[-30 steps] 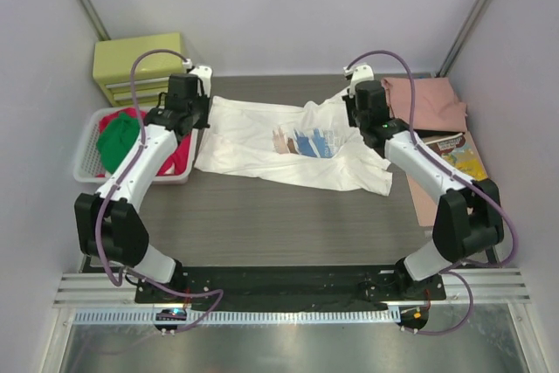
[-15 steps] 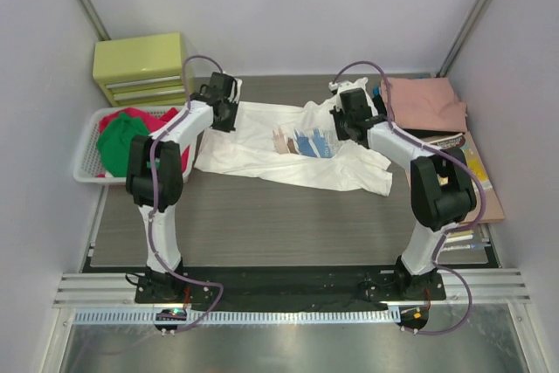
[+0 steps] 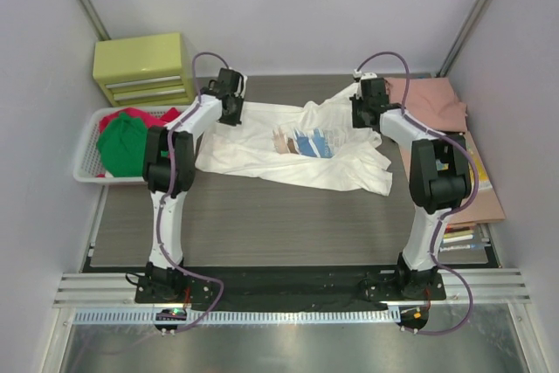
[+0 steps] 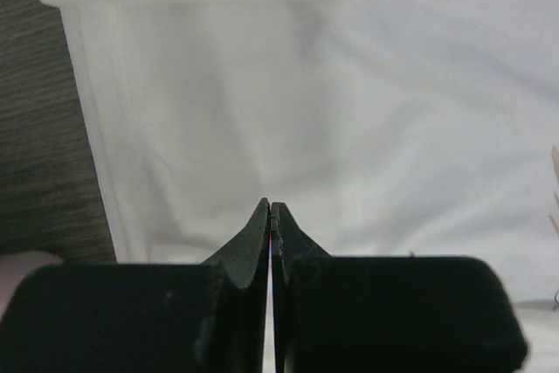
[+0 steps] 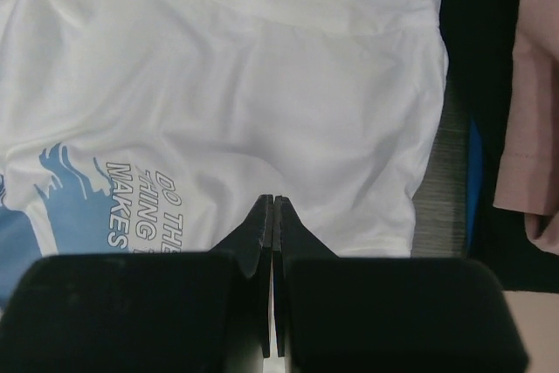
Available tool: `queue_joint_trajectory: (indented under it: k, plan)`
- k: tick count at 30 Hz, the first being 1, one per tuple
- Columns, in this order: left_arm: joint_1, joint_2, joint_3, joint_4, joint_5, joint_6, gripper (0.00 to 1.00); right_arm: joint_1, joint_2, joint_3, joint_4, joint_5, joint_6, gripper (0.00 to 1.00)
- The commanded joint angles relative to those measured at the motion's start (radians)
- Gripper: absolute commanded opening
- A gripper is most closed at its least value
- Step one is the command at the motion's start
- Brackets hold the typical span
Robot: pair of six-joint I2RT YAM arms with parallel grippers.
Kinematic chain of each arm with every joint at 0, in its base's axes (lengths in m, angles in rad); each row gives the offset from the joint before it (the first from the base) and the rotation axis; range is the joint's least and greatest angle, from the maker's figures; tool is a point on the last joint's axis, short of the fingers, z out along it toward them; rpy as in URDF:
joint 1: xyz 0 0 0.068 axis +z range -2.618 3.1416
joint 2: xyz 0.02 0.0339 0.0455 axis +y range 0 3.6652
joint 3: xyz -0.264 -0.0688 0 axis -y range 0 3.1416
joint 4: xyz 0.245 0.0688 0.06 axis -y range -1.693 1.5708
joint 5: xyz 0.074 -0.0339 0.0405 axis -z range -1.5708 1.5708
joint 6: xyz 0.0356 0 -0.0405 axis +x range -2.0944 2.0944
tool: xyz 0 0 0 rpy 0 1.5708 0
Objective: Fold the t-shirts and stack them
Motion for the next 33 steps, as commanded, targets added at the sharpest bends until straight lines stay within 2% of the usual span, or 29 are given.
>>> queue_joint_trajectory:
  k: [1, 5, 10, 19, 28, 33]
  plan:
    - [0.008, 0.117, 0.139, -0.019, -0.001, -0.018, 0.0, 0.005, 0.075, 0.07, -0.01, -0.029, 0.037, 0.01]
    - [0.019, 0.176, 0.221, -0.054, -0.001, -0.044, 0.0, 0.005, 0.095, 0.074, -0.029, -0.034, 0.041, 0.01]
    - [0.097, 0.231, 0.306, -0.129, 0.051, -0.086, 0.0, -0.023, 0.11, 0.068, -0.036, -0.043, 0.053, 0.01]
    - [0.208, 0.178, 0.248, -0.108, 0.073, -0.109, 0.0, -0.092, 0.098, 0.048, -0.035, -0.017, 0.085, 0.01]
    - [0.212, 0.175, 0.257, -0.116, 0.142, -0.116, 0.0, -0.123, 0.119, 0.044, -0.018, -0.005, 0.057, 0.01]
    - [0.205, 0.149, 0.228, -0.082, 0.156, -0.06, 0.0, -0.117, 0.064, -0.001, 0.079, 0.004, 0.022, 0.01]
